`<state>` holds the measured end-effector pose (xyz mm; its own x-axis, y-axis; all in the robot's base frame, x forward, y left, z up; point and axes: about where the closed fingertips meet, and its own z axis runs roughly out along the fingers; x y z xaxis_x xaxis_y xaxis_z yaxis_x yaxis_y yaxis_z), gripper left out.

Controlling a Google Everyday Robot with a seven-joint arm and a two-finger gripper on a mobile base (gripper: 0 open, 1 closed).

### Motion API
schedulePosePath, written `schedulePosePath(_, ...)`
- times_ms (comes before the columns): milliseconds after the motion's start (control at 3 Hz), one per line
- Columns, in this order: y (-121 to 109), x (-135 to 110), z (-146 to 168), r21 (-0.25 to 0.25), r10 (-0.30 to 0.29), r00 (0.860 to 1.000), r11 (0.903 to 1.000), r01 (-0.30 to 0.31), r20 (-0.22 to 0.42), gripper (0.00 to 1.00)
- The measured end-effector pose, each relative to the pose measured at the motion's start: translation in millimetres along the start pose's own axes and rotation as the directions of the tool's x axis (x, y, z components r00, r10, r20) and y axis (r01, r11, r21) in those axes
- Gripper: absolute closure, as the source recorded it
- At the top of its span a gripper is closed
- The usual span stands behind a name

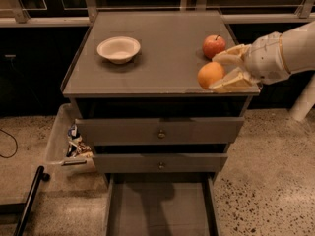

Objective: Place orange into bottom drawer

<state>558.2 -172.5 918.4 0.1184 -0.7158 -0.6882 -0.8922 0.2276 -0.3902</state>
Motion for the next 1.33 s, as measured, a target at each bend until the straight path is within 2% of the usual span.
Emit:
schedulePosePath(333,41.4,29.2,-18.4,0.014,0.052,0.997,0.9986,-0.052,-0.049,1.0)
schedulePosePath(1000,53.4,45.5,-8.4,-0.007,0.082,0.995,0.9966,-0.082,-0.049,1.0)
schedulePosePath(1333,82.1,82.3,13.7,-0.03,0.145,0.987,0.9886,-0.147,-0.065,1.0)
